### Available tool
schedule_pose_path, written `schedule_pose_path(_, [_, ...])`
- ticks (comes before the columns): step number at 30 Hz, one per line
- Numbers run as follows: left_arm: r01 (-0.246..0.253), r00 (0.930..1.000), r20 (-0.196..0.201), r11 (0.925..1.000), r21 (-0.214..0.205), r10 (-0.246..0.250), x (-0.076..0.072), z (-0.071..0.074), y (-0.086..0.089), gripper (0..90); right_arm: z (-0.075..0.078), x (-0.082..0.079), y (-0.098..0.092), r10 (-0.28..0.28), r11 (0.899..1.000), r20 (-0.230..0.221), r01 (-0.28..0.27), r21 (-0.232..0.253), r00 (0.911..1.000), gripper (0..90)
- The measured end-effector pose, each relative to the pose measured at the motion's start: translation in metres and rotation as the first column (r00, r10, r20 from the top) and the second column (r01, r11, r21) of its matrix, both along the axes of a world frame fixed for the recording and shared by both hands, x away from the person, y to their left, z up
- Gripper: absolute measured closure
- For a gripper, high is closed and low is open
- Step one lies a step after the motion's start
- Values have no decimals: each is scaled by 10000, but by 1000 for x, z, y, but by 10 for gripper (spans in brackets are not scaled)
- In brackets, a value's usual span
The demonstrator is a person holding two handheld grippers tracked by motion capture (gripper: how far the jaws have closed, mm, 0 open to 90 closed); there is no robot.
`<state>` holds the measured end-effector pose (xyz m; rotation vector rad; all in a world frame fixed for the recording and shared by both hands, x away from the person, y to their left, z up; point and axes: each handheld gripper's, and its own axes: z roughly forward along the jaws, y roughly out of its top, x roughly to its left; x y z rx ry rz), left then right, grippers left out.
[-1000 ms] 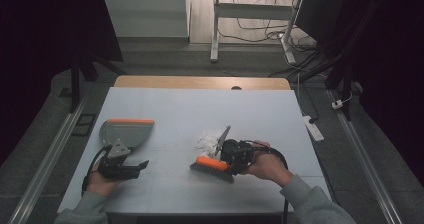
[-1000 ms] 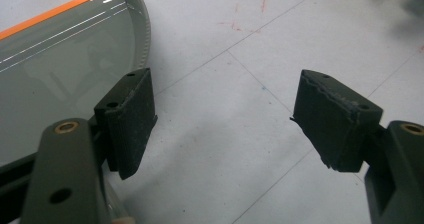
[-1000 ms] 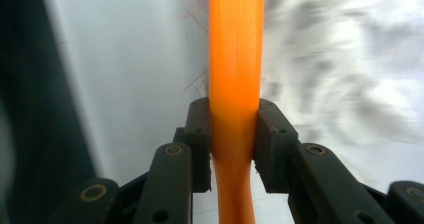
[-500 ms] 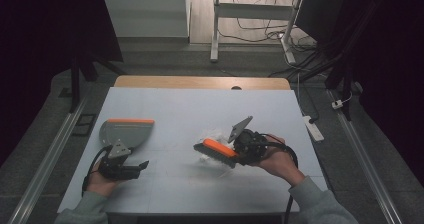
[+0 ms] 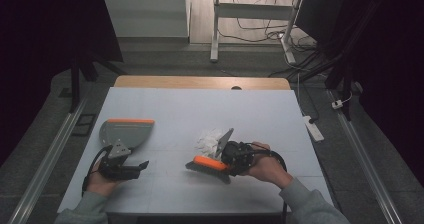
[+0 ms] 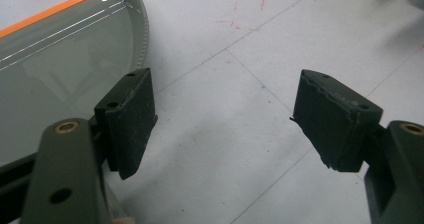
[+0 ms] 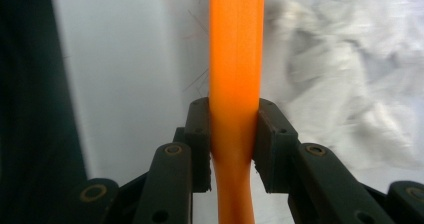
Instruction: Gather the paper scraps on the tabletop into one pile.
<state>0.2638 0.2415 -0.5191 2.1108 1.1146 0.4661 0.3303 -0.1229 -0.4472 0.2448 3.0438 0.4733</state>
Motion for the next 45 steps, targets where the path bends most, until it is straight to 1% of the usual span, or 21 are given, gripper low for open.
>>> schedule_pose_path(3, [2,10000,-13,10000,3,-2,0,0,0,258,1,16,-2,-343,9994,95,343,66,9994,703])
schedule_pose_path(6, [2,10000,-12,10000,13,-2,0,0,1,258,5,23,-5,-527,9985,743,514,186,9958,704])
schedule_pose_path(7, [7,10000,-7,10000,-7,-7,0,0,1,258,7,23,-6,-546,9984,770,532,201,9955,704])
schedule_pose_path(10, [-5,10000,-10,10000,-3,5,0,0,1,258,17,17,-12,-459,9950,858,379,924,9953,704])
schedule_pose_path(13, [23,10000,-27,10000,21,-22,0,0,0,258,31,6,-21,-700,9840,1053,513,1708,9920,704])
schedule_pose_path(16, [14,10000,-3,10000,7,-14,-1,0,0,258,43,-1,-35,-1317,9659,1245,990,2393,9834,704])
schedule_pose_path(18, [9,10000,9,10000,9,-9,-1,0,0,258,47,-3,-48,-1976,9515,1257,1593,2633,9722,704])
schedule_pose_path(19, [24,10000,14,10000,3,-24,-1,0,0,258,48,-3,-54,-2444,9433,1240,2062,2600,9617,704])
schedule_pose_path(20, [57,10000,10,10000,5,-57,-1,0,-1,258,47,-2,-63,-3050,9299,1291,2657,2544,9436,704])
schedule_pose_path(22, [126,9999,-2,9999,33,-126,0,0,-2,258,43,1,-75,-3887,9040,1117,3551,2382,9145,704])
schedule_pose_path(25, [227,9997,8,9997,23,-227,-1,0,-2,258,29,8,-95,-5387,8339,804,5171,1932,8387,703])
schedule_pose_path(27, [285,9996,42,9996,-40,-285,-1,0,-2,258,17,15,-108,-6320,7698,549,6179,1599,7730,704])
schedule_pose_path(28, [297,9995,57,9995,-72,-297,-2,0,-2,258,13,18,-112,-6633,7430,332,6525,1494,7476,704])
schedule_pose_path(29, [326,9994,69,9994,-70,-326,-2,0,-1,258,8,21,-114,-6857,7219,92,6784,1368,7278,704])
schedule_pose_path(30, [344,9994,76,9994,-88,-343,-2,0,-1,258,5,23,-115,-6982,7105,8,6928,1234,7159,704])
schedule_pose_path(31, [367,9993,79,9993,-91,-366,-2,0,-1,258,4,24,-115,-7090,6988,29,7020,1376,7052,704])
schedule_pose_path(32, [364,9993,91,9993,-87,-363,-2,0,-1,258,5,27,-113,-7203,6851,-207,7158,1352,6934,704])
schedule_pose_path(35, [365,9993,103,9993,-106,-363,-2,1,-1,258,2,31,-100,-7075,6929,-566,7072,1407,7044,704])
schedule_pose_path(39, [312,9994,114,9995,-65,-312,-3,1,-1,259,-1,33,-76,-6719,7224,-666,6726,1608,7376,704])
schedule_pose_path(43, [234,9997,93,9997,-29,-233,-4,0,-2,259,0,38,-61,-6476,7198,-1062,6515,2399,7546,704])
schedule_pose_path(45, [201,9998,70,9998,-13,-201,-3,0,-1,260,5,38,-60,-6386,7193,-963,6367,2779,7635,704])
